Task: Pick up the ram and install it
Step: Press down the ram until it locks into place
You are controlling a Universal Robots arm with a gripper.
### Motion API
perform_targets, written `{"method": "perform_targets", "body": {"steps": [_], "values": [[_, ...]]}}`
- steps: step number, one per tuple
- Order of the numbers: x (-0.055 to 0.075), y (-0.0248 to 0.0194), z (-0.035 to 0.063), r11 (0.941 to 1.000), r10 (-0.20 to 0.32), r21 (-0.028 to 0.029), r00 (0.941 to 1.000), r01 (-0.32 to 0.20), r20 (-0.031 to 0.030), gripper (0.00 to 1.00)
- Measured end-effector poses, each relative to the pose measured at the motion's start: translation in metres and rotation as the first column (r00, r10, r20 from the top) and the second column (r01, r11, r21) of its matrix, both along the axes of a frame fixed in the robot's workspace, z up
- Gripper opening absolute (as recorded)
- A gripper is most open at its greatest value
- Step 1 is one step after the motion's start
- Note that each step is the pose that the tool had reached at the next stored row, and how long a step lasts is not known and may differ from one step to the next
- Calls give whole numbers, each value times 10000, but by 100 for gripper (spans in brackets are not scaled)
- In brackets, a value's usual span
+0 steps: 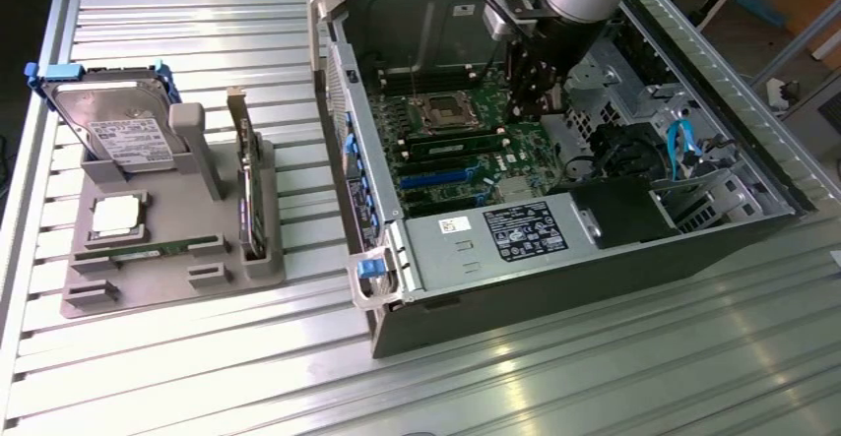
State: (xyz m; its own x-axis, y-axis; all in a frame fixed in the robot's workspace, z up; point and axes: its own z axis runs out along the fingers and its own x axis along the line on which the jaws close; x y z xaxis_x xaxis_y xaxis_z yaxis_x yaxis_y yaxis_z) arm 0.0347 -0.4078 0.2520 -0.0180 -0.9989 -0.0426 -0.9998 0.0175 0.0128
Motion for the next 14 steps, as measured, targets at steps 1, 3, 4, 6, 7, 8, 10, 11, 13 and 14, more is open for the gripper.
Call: {"method": "perform_targets", "body": {"steps": [1,3,4,6,7,8,10,11,13,14], "values": [[0,0,0,10000,0,0,10000,0,0,11],[0,0,0,10000,0,1,10000,0,0,11],[0,0,0,10000,0,0,10000,0,0,11],[0,0,-1,10000,0,1,10000,0,0,11],[0,0,-1,10000,0,2,10000,0,1,11],[-3,-1,-2,10000,-2,4,10000,2,1,11],[-11,-10,-1,10000,-1,3,10000,1,1,11],[-15,-12,-1,10000,0,2,10000,0,1,11],[-24,-22,0,10000,0,1,10000,0,0,11],[-29,-32,-1,10000,0,2,10000,0,1,11]]}}
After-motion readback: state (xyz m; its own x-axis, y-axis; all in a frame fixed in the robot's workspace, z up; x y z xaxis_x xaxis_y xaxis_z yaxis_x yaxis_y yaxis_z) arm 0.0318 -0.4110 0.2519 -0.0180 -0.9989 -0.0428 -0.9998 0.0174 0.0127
